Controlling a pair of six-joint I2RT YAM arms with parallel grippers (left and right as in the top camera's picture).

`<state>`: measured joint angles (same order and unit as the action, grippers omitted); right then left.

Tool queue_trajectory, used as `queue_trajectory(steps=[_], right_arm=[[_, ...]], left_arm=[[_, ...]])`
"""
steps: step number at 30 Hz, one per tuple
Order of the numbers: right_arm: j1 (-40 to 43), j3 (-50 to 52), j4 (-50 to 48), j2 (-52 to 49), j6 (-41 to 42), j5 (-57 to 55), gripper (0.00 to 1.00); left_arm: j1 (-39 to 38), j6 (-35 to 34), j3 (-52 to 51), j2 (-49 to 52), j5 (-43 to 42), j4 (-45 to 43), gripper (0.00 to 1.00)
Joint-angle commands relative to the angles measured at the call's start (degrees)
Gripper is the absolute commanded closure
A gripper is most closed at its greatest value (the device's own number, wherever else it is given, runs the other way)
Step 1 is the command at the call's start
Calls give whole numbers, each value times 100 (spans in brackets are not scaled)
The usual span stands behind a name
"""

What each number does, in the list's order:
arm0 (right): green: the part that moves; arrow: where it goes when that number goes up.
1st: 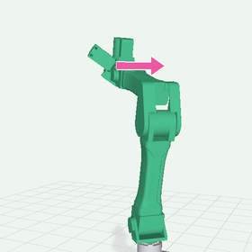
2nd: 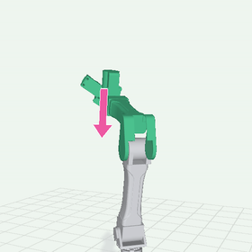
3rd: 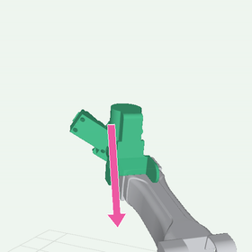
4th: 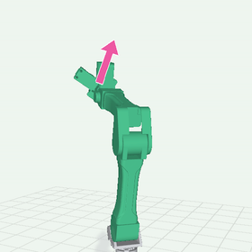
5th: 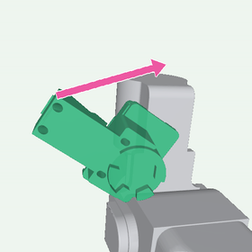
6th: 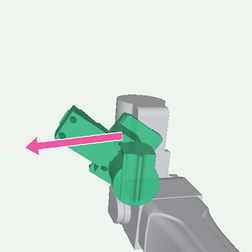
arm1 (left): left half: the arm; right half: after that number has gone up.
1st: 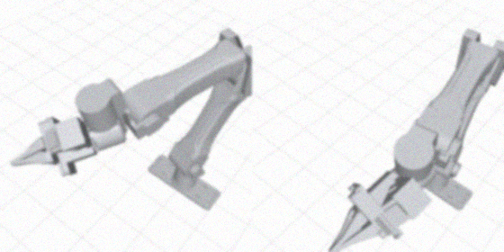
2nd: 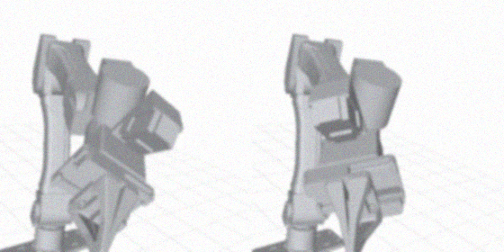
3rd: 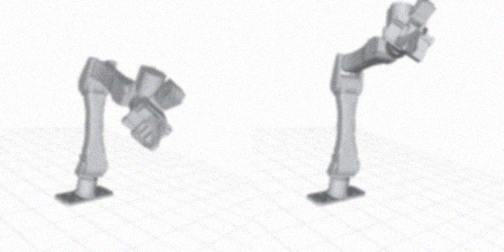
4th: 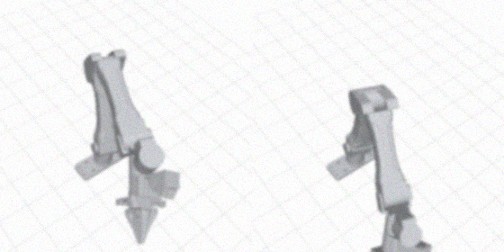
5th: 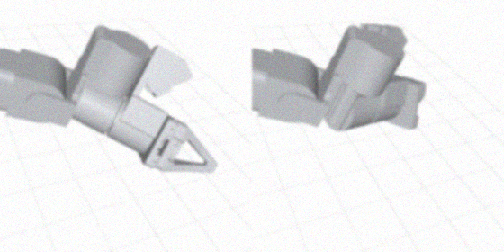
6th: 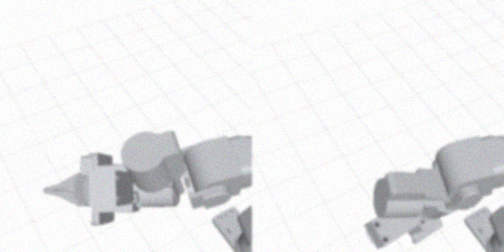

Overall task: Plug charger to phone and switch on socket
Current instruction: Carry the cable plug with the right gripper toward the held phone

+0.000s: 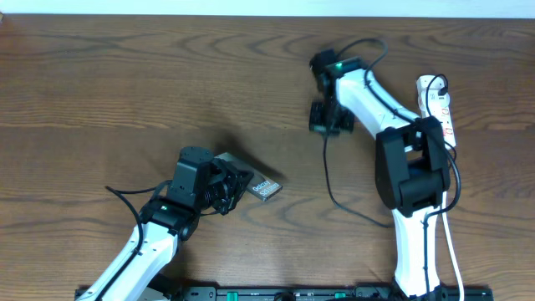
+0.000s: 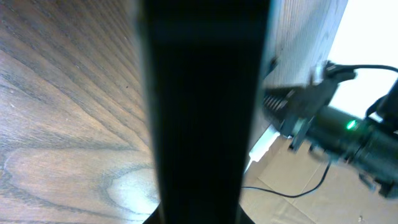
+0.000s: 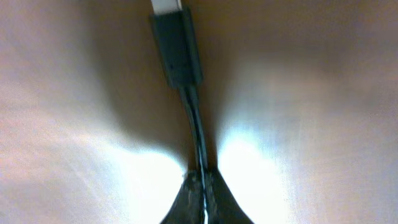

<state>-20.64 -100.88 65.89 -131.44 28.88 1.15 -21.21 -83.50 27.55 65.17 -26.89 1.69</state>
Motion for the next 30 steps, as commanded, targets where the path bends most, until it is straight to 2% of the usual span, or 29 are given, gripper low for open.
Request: queue_trajectory(steps=[1,4,5,7,10,12,15,21,25,27,30], right_arm=[[-407,820,138,-638,-431,-155,84],[-595,1113,-343,-638,-431,-271,39],[-616,1132,-404,-638,-431,-271,36],[-647,1143,-557,-638,-431,-271,16],[-614,1143,-686,-638,-396,-271,12],[-570,1143,-675,-638,-212,-271,19],[-544,1143,-625,-638,94,-225,46],[-584,1154,-525,-638,129,-166,66],[-581,1154,-619,-638,68,-164,99],[-581,1154,-597,-632,-168,-155,99],[-579,1152,-455,-439,-573,-22,99]], left_arm=[[4,168,70,-42,-107,-44,91],[2,168,70,-42,-114,-42,91],[2,168,70,-42,-116,-42,92],[2,210,70,-42,-173,-42,92],[2,293,70,-42,-223,-42,92],[2,293,70,-42,-225,-42,92],[2,293,70,-42,-225,-42,91],[2,293,70,-42,-223,-42,92],[2,293,70,-42,-326,-44,92],[2,350,70,-42,-557,-94,93],[39,970,70,-42,-1036,-643,93]])
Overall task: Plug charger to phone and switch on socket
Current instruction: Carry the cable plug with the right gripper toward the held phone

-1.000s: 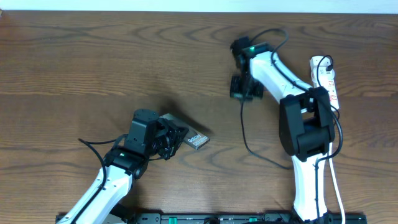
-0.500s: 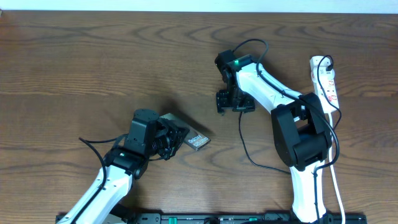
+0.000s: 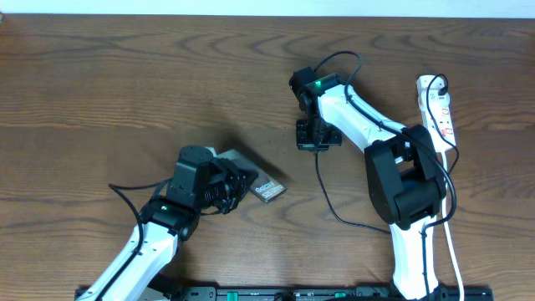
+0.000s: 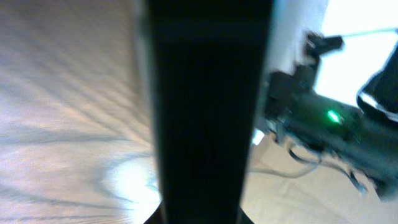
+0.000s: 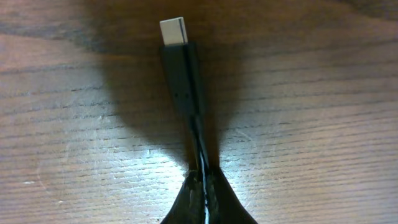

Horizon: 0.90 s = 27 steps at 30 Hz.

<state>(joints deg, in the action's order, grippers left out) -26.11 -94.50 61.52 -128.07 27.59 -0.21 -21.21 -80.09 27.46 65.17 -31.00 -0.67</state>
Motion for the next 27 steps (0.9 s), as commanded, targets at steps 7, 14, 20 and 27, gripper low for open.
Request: queue_trajectory(steps=[7,14,20,27], right_arm=[[85,525,686,1113,-2208,2061,99],[74,1117,955,3327,-2796,2879,99],[-28,2527,-24,4896,-2671,3237,99],[-520,2949,-656,5219,-2444,3230,99]], left_arm=[[1408,809,79,306,-2415,-2428,93],[1945,15,94,1464,-3167,-5014,93],[1779,-752,214,2138,-3222,-6970,92],[1469,-691,501,2170,-3091,-6972,93]])
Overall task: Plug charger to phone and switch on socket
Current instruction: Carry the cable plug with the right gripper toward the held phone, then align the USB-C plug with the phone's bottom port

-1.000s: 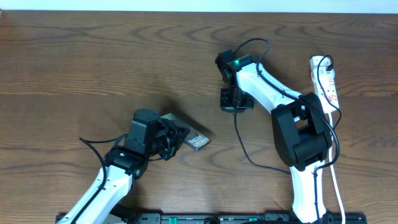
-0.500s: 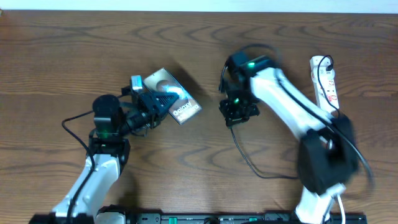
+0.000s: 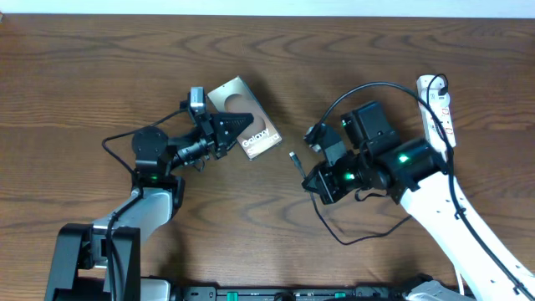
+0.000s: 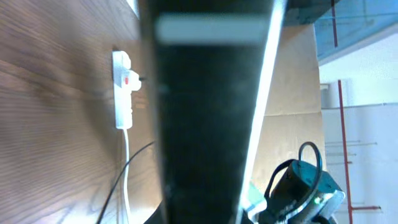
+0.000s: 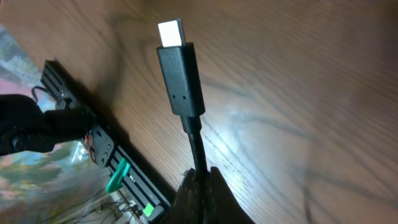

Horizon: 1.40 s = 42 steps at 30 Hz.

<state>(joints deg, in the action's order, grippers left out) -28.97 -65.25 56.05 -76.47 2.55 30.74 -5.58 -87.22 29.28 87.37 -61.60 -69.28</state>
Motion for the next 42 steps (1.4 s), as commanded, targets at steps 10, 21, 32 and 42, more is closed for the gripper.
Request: queue_trajectory(steps=[10,21,32,42], right_arm=[[-612,22,-332,59,61,-203,99],[-612,24,-778,28,651,-326,99],[-612,24,-737,28,1095,-337,99],[-638,24,-732,28,1095,-293,99]], left_arm=[[-153,520,337,-52,-79,-24,93],[-153,579,334,-52,-79,-28,93],[-153,518,334,-52,81,-28,93],[-153,348,334,-52,251,-26,93]])
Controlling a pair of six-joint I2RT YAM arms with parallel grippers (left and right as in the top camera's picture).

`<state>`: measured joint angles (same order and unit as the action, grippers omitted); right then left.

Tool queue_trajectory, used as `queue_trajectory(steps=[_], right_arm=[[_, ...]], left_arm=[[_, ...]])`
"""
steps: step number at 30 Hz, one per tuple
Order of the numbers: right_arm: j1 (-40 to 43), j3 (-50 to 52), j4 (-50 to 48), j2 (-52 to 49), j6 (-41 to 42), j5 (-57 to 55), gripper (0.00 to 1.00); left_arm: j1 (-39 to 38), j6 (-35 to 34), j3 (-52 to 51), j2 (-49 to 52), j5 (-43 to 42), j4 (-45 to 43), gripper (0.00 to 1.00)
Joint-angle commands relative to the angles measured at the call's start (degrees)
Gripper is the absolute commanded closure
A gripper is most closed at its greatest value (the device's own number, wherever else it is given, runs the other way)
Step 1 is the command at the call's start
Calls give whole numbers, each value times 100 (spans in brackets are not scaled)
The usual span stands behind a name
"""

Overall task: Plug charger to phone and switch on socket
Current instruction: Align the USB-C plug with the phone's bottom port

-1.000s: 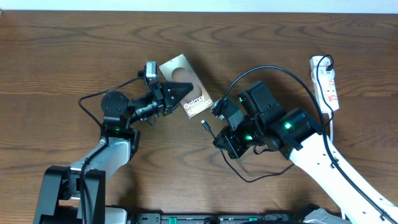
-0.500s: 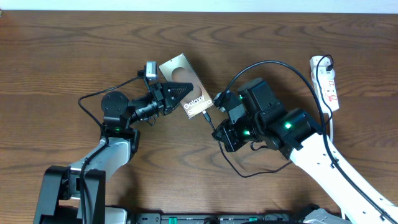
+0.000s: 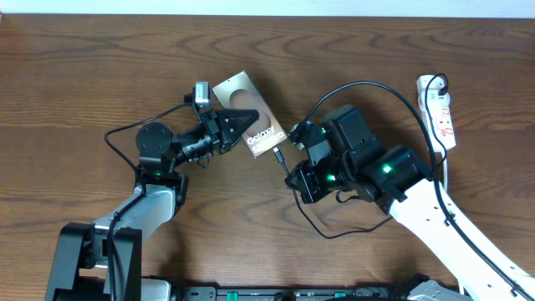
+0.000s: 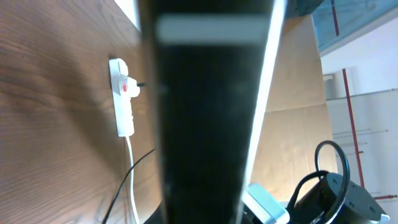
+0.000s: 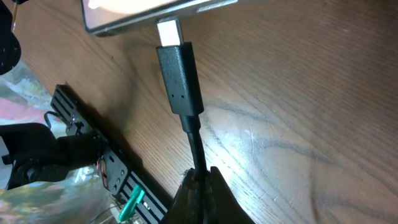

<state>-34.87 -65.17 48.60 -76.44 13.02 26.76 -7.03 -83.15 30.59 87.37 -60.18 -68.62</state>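
Observation:
My left gripper [image 3: 236,127] is shut on the phone [image 3: 248,127], a gold handset held off the table, back side up. In the left wrist view the phone [image 4: 208,112] fills the middle as a dark bar. My right gripper [image 3: 294,171] is shut on the black charger cable [image 5: 198,155] just behind its plug [image 5: 179,78]. The plug's metal tip [image 5: 168,30] sits right at the phone's bottom edge [image 5: 155,14]; I cannot tell whether it is inserted. The white socket strip [image 3: 438,109] lies at the far right, its red switch [image 4: 125,86] showing.
The black cable [image 3: 368,88] loops from the strip over the right arm, and more of it trails on the table [image 3: 322,230]. A black rail [image 5: 99,155] runs along the table's front edge. The wood table [image 3: 100,75] stretches to the left.
The right gripper has carried the plug up and left, from a short gap away to the phone's bottom edge. The left gripper still holds the phone in about the same place.
At first the left gripper held the phone low at mid-table while the right gripper held the cable near the far side. Then the right gripper stood closer in. Later both stood raised, phone at centre-left, plug facing it. Now the plug tip meets the phone.

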Motion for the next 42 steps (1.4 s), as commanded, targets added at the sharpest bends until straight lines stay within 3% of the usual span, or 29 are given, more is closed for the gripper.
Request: queue_trajectory(steps=[1,14,42], right_arm=[[-48,15,15,24,48,105,99],[-48,15,-15,26,72,103,99],[-46,15,-9,-9,247,404,99]], left_arm=[[-9,-59,203,-52,111,-92,93],[-9,-337,203,-52,146,-94,93],[-9,-197,201,-52,-68,-96,93]])
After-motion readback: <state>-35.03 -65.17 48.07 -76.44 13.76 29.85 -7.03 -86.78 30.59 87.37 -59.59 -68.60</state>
